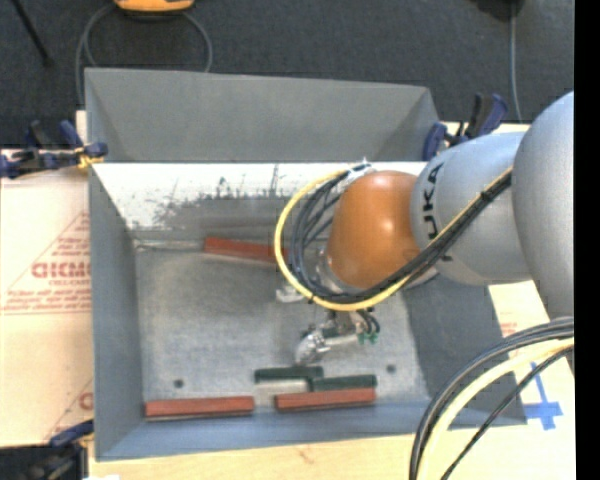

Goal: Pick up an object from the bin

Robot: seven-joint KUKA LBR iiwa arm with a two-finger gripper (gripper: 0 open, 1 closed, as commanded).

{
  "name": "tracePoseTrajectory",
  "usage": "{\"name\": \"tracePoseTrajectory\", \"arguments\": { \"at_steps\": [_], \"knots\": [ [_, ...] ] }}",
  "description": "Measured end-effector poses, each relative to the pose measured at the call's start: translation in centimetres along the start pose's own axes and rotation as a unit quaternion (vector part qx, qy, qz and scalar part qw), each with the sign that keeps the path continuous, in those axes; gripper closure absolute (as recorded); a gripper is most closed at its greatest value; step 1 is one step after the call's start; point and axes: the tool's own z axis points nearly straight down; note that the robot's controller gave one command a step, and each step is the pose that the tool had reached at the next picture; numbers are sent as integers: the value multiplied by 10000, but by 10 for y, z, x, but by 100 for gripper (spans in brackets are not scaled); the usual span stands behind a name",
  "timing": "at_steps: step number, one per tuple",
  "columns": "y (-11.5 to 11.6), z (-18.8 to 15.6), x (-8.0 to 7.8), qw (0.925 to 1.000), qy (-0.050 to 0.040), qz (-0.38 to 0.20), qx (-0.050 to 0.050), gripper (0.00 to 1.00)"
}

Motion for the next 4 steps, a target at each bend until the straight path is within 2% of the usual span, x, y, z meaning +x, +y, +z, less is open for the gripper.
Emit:
{"name": "tracePoseTrajectory", "arguments": {
  "at_steps": [1, 2, 3, 4],
  "knots": [
    [0, 0, 0, 10000, 5, 5, -2, 0],
    [-38, -2, 43, 9989, 104, -445, -39, 100],
    [-38, -2, 43, 9990, 104, -441, -39, 100],
    [-27, -143, 34, 9965, 147, -824, -15, 100]
  ]
}}
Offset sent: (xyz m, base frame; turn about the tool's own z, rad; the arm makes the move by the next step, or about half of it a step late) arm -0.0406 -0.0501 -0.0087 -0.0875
